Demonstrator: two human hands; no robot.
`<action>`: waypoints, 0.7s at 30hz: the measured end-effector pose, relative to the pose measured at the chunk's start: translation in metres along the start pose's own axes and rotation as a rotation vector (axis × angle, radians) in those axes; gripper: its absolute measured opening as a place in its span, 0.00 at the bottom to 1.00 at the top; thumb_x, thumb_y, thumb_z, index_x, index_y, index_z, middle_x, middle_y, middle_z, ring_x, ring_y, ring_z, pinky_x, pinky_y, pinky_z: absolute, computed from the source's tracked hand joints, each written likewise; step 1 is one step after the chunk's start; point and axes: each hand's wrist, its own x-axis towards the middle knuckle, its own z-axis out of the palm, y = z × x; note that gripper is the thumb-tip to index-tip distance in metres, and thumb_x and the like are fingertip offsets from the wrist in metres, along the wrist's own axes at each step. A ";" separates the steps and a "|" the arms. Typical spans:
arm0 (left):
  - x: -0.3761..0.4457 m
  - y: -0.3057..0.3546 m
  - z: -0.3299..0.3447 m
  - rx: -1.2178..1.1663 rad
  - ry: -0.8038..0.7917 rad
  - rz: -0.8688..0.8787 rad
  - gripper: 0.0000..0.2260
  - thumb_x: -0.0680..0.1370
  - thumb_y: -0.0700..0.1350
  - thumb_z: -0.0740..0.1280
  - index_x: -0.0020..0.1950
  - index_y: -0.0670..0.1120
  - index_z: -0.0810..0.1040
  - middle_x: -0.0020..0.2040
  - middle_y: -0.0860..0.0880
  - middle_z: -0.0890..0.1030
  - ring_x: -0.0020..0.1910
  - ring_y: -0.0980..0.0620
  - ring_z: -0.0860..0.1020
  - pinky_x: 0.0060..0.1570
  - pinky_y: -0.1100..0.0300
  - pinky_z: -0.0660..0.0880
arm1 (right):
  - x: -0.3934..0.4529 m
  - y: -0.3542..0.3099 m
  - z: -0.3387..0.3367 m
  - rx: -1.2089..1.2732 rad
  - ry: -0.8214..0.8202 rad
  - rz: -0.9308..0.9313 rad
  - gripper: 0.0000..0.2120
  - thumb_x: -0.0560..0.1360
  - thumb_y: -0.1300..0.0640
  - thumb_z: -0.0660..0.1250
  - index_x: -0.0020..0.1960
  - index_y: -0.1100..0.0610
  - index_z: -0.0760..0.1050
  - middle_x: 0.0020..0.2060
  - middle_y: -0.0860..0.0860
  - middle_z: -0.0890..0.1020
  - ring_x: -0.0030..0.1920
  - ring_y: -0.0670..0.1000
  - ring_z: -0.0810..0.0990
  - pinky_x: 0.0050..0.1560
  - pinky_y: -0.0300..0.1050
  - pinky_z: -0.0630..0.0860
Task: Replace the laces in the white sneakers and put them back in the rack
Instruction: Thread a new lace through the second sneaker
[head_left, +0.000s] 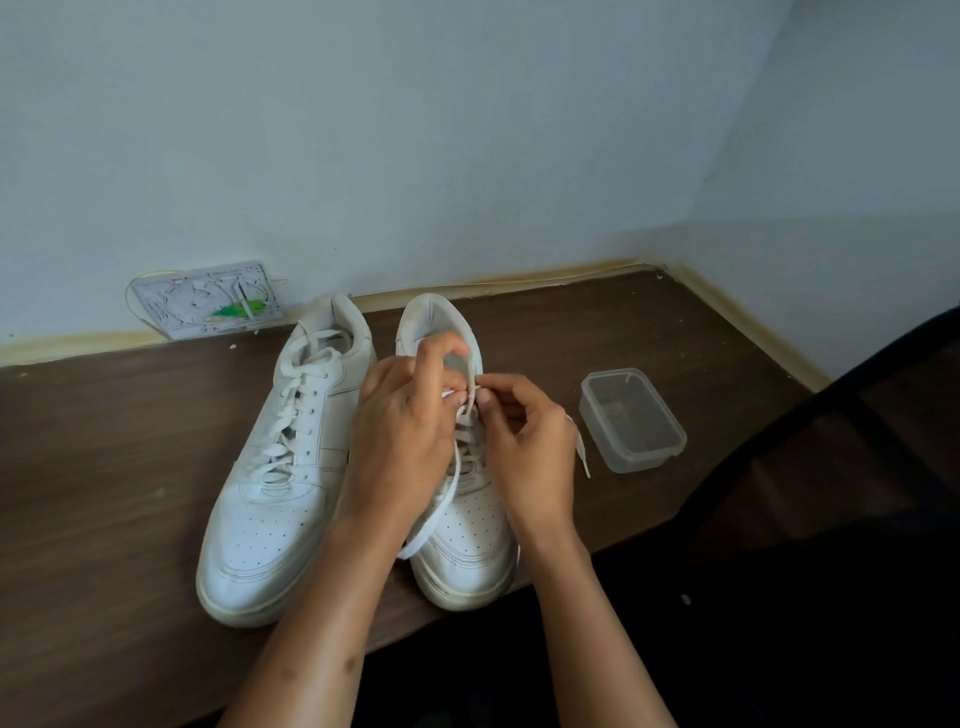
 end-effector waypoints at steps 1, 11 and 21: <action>0.000 0.000 0.001 0.004 0.009 0.006 0.24 0.73 0.33 0.72 0.60 0.49 0.65 0.42 0.52 0.83 0.47 0.57 0.74 0.58 0.58 0.68 | 0.000 0.000 0.000 0.007 0.001 -0.006 0.07 0.78 0.62 0.67 0.53 0.56 0.82 0.42 0.46 0.85 0.43 0.43 0.83 0.45 0.40 0.80; 0.003 -0.019 0.002 -0.157 0.002 -0.069 0.11 0.80 0.36 0.65 0.56 0.50 0.79 0.53 0.56 0.79 0.51 0.51 0.78 0.51 0.47 0.76 | 0.008 0.001 -0.007 -0.017 0.177 0.054 0.05 0.78 0.64 0.66 0.45 0.56 0.77 0.36 0.44 0.79 0.38 0.38 0.77 0.39 0.29 0.71; -0.002 -0.048 -0.017 -0.084 -0.231 -0.073 0.17 0.81 0.38 0.63 0.69 0.51 0.76 0.67 0.56 0.76 0.66 0.58 0.71 0.68 0.58 0.67 | 0.017 0.008 -0.029 -0.083 0.210 -0.005 0.11 0.77 0.58 0.69 0.58 0.48 0.75 0.53 0.44 0.73 0.47 0.43 0.76 0.48 0.33 0.75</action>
